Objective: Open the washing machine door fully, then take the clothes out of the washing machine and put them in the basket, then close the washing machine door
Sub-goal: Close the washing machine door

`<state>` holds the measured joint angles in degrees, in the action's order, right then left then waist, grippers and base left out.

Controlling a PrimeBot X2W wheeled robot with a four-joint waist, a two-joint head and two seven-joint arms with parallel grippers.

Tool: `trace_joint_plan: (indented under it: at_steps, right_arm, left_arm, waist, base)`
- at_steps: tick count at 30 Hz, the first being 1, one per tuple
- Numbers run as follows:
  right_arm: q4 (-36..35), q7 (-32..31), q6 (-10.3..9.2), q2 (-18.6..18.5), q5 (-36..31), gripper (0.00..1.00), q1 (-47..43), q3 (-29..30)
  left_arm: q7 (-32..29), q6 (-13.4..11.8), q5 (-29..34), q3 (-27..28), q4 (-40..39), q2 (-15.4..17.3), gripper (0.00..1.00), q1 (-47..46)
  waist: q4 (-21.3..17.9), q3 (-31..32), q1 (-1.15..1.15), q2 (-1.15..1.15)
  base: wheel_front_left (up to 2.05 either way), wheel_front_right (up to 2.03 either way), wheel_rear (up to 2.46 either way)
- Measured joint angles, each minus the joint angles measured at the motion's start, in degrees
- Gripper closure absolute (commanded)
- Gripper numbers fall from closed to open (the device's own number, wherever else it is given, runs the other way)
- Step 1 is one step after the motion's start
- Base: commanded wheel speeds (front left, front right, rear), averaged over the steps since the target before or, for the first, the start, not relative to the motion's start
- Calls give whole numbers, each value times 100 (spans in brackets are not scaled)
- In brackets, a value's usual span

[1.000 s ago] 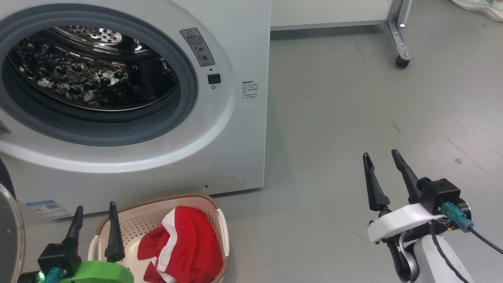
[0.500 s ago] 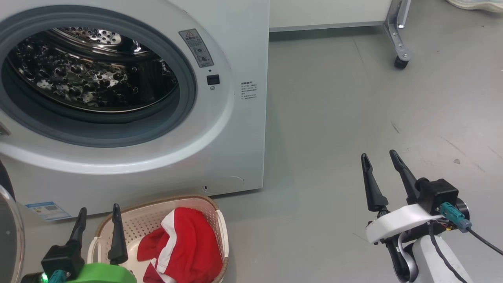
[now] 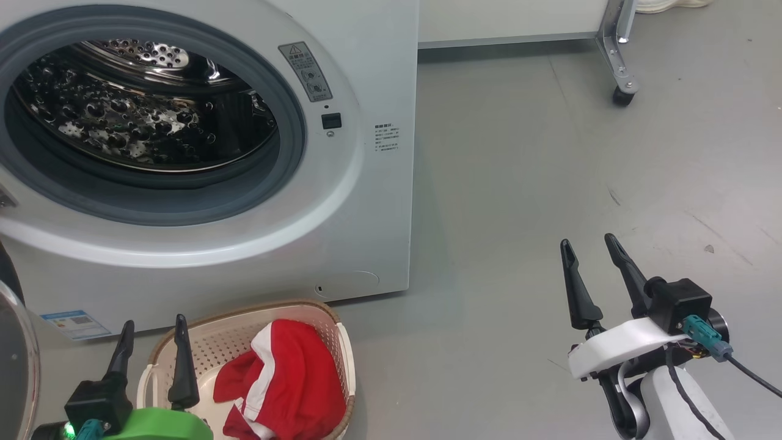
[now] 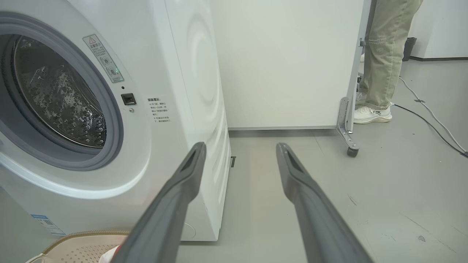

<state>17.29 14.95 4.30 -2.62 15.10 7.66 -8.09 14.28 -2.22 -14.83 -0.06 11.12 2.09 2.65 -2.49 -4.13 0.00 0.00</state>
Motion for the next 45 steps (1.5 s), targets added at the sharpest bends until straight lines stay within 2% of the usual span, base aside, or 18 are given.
trace_joint_plan:
  at_steps: [31, 45]
  right_arm:
    - [-20, -1, -36, 1, 42, 0, -13, 34]
    - [-20, -1, -36, 0, 41, 0, -87, -15]
  left_arm:
    - [0, -102, -37, 58, -248, 1, 0, -1]
    - [0, -101, -79, -67, -254, 1, 0, 1]
  waist:
    - [109, 8, 0, 0]
    - [159, 54, 0, 0]
  base:
    - [-103, 103, 0]
    - [-62, 62, 0]
